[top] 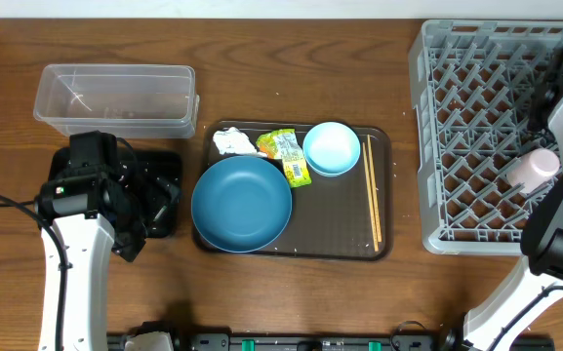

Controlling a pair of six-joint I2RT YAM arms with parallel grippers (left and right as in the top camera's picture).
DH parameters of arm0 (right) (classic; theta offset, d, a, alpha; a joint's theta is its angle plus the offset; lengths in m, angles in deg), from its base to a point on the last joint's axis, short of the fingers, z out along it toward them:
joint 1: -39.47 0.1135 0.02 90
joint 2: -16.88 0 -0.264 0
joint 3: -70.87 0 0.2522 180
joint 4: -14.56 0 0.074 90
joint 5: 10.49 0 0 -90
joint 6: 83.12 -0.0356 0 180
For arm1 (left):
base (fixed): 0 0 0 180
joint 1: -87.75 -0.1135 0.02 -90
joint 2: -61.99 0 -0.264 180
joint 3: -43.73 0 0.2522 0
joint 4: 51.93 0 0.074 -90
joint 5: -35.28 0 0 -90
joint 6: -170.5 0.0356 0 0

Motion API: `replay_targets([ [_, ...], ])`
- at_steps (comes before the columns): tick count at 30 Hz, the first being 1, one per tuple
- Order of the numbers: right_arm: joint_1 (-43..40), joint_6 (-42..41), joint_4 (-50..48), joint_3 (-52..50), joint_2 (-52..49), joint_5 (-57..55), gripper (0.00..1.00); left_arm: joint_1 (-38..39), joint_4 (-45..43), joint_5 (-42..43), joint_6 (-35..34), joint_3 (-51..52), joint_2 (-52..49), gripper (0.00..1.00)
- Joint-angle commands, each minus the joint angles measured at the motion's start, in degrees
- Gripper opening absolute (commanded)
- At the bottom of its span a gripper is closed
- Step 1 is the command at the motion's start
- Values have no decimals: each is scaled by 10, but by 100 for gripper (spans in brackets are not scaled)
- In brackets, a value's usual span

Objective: Sort waste into correct bins and load items into the dishwasher rack
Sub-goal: 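Lower the light blue cup upside down into the rack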

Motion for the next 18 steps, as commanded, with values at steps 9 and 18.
replay_targets([
  [9, 50, -12, 14, -34, 4, 60, 6, 1, 2, -8, 3, -9, -1, 98],
  [18, 66, -14, 38, -26, 4, 184, 15, 1, 2, -8, 3, -9, -1, 98],
])
